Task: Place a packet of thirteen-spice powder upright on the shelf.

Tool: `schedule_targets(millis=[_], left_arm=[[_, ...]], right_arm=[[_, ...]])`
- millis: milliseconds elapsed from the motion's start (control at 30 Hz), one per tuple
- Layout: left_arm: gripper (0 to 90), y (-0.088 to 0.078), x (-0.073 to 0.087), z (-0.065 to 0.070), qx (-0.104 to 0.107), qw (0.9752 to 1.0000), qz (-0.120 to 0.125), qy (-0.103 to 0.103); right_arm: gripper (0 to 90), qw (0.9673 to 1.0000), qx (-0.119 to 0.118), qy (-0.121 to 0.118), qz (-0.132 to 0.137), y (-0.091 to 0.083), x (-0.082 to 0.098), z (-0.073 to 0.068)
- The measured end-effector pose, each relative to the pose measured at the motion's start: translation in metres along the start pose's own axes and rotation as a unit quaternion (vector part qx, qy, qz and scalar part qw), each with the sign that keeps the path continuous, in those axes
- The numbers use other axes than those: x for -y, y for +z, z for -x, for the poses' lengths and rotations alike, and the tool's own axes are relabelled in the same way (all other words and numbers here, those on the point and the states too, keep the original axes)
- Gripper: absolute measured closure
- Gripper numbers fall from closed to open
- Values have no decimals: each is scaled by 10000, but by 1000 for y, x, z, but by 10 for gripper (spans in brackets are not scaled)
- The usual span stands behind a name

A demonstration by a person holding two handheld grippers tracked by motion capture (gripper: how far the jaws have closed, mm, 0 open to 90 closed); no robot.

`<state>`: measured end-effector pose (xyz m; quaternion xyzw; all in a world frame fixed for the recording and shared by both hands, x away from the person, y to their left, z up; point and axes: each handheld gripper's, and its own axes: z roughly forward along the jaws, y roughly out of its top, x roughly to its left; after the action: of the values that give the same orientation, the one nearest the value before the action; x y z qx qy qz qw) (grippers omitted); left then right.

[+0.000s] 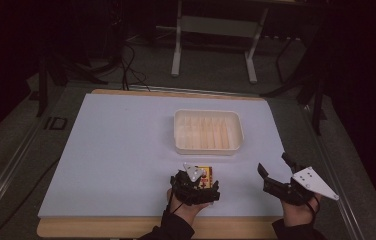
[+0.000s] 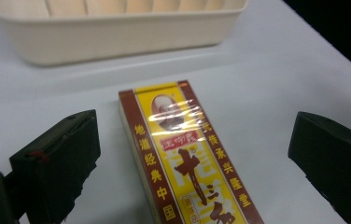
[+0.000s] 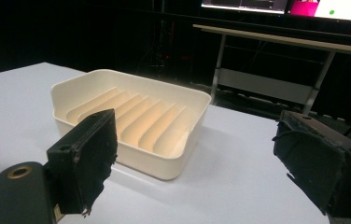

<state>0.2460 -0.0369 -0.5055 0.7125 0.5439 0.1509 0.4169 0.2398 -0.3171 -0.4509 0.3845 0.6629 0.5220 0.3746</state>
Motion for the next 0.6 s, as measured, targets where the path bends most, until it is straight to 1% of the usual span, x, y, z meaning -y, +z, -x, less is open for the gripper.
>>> schedule_targets(millis=[33,100,133,200,267,333,433,533,600], left_arm=[[31,2,2,1,-36,10000,-17,-70],[31,5,5,2,-47,9999,-44,-141],[31,6,6,3,-33,9999,-49,-137],[31,10,8,5,-72,9999,-80,-100],[31,16,9,6,-65,9998,-154,-114],[31,21,9,8,-114,9997,-197,-95],[31,29,8,10,-245,9995,-200,-52],[31,33,8,10,-314,9993,-196,-76],[31,35,8,10,-380,9989,-280,-42]], right_arm=[[132,10000,-5,-1,-3,0,0,0],[132,10000,-21,-14,-10,1,0,0],[132,10000,-28,-6,-22,1,1,0],[132,10000,-39,-3,-33,1,1,0],[132,10000,-42,-13,-41,1,1,0],[132,10000,-44,-18,-46,1,1,-1],[133,10000,-37,-19,-51,1,1,-1],[133,10000,-44,-21,-74,2,2,-1],[133,10000,-47,-26,-78,2,2,-1]])
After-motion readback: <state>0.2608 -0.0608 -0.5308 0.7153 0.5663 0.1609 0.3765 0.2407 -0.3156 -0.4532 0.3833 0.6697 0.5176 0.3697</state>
